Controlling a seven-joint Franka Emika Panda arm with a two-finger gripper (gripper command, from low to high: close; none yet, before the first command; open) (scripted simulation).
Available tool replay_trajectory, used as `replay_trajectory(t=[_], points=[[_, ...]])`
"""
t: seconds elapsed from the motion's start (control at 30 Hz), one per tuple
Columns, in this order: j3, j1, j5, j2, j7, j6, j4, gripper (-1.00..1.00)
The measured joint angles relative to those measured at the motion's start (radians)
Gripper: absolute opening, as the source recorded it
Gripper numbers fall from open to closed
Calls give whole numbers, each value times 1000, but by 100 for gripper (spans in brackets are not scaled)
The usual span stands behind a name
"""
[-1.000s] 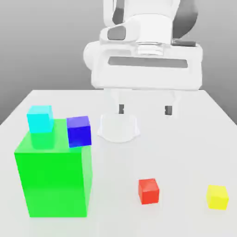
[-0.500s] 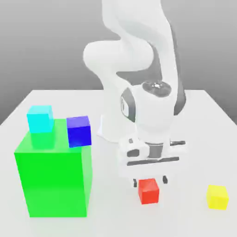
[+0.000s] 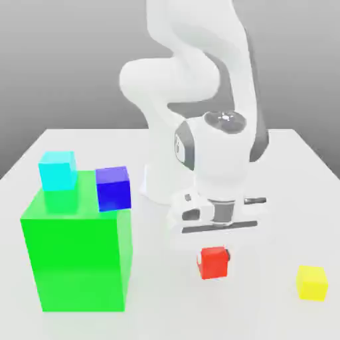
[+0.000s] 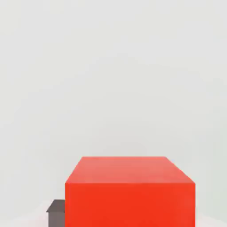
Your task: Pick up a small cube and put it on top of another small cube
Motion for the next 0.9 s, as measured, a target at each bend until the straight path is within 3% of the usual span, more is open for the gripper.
replay_trajectory(t=[0.3, 0.67, 0.73, 0.83, 0.87, 0.9], points=[[-58, -110, -61, -199, 9, -358, 160, -100], [-183, -263, -18, -503, 67, -833, 331, -100], [-202, -289, -2, -522, 95, -832, 307, -100], [-208, -299, 3, -490, 102, -728, 232, -100], [-208, -301, 4, -482, 102, -703, 216, 100], [-208, -301, 4, -482, 102, -703, 216, 100]])
